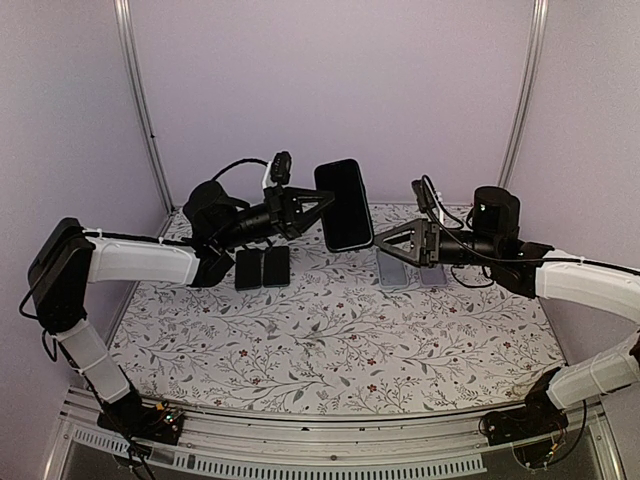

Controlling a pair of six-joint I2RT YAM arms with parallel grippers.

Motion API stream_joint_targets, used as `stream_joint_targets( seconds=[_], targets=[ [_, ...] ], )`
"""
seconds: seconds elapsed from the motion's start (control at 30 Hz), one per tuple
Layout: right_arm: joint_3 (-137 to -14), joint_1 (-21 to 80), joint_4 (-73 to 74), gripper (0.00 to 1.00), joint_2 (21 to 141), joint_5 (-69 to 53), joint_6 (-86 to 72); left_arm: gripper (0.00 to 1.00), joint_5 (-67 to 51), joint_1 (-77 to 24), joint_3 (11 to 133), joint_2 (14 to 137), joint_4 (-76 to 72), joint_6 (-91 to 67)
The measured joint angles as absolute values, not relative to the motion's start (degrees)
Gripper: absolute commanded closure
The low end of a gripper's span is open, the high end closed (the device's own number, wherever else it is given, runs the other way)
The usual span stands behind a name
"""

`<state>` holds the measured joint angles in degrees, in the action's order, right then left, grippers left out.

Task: Take the phone out of the phone case
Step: Remove the bottom right corner of the phone case from the phone, then remove the bottom left corner of the phone case from the phone.

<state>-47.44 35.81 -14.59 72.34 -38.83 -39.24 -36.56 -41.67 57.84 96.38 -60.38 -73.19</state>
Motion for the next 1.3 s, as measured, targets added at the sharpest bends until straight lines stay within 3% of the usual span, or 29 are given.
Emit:
stream_joint_targets(
  seconds=[0.43,0.63,0.8,1.0,1.1,1.3],
  targets=[
    [-47.7,36.5,-13.7,0.20,72.7,-38.7,-38.5,1.00,-37.0,-42.2,59.1,98.1,-60.5,-73.1],
    [-48.1,37.5,-15.7,0.27,74.6,-40.8,-39.8,1.00,-37.8,-43.1,60.7,99.3,-60.9,-72.9],
    [-48.1,37.5,-20.0,0.40,76.3,-43.2,-42.7,1.00,-37.7,-43.6,61.4,100.7,-62.8,-73.0],
    [-48.4,37.6,-24.5,0.76,77.3,-44.4,-45.5,1.00,-36.2,-43.7,61.4,101.8,-65.6,-74.1],
    [-48.5,38.0,-26.1,0.89,77.3,-43.9,-45.7,1.00,-35.2,-43.7,61.4,102.6,-67.1,-75.3],
    [-48.5,38.9,-24.6,1.00,76.2,-39.8,-43.9,1.00,-33.3,-43.7,61.4,104.7,-69.6,-79.9]
  ],
)
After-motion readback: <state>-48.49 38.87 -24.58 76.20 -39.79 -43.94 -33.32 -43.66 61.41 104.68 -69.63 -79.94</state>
